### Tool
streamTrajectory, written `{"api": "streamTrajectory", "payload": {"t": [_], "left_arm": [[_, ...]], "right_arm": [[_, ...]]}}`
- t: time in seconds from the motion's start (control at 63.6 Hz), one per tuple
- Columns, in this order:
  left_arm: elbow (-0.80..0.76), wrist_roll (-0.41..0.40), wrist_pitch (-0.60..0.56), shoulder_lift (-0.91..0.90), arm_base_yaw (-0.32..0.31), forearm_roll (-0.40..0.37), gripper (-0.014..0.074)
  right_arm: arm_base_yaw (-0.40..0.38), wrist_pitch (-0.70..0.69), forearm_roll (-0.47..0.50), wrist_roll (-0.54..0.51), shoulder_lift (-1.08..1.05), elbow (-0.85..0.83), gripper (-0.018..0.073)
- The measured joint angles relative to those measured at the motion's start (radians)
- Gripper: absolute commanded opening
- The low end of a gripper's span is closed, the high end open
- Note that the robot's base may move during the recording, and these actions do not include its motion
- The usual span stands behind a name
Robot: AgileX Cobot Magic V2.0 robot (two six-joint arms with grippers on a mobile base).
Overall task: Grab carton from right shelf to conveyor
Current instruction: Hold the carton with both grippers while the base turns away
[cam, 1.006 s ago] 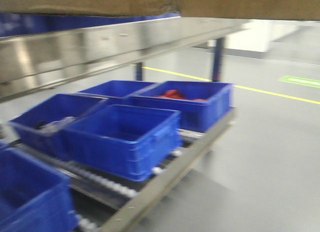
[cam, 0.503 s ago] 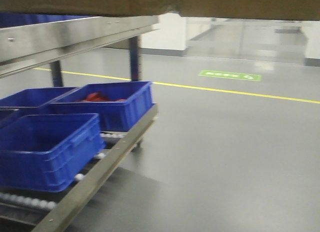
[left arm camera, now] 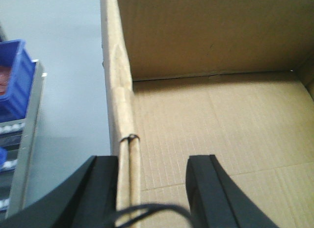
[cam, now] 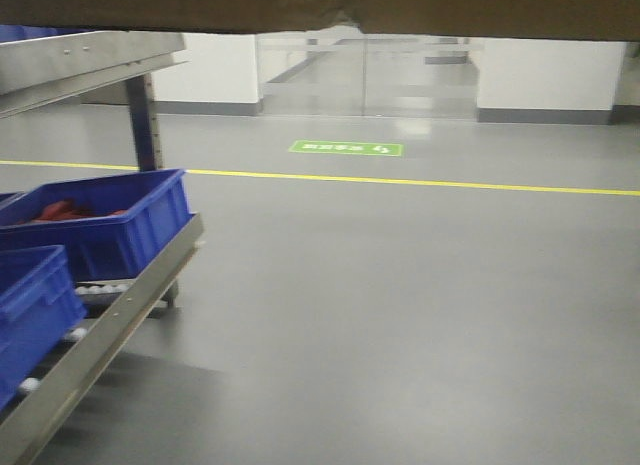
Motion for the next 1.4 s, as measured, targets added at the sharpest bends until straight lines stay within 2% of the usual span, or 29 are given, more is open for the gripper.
{"api": "streamTrajectory", "payload": {"t": [1.399], "left_arm": [[0.000,0.000,0.000,0.000,0.000,0.000,-0.0018]], "right_arm": [[0.000,0.002,0.000,0.000,-0.002,0.000,-0.0070]]}}
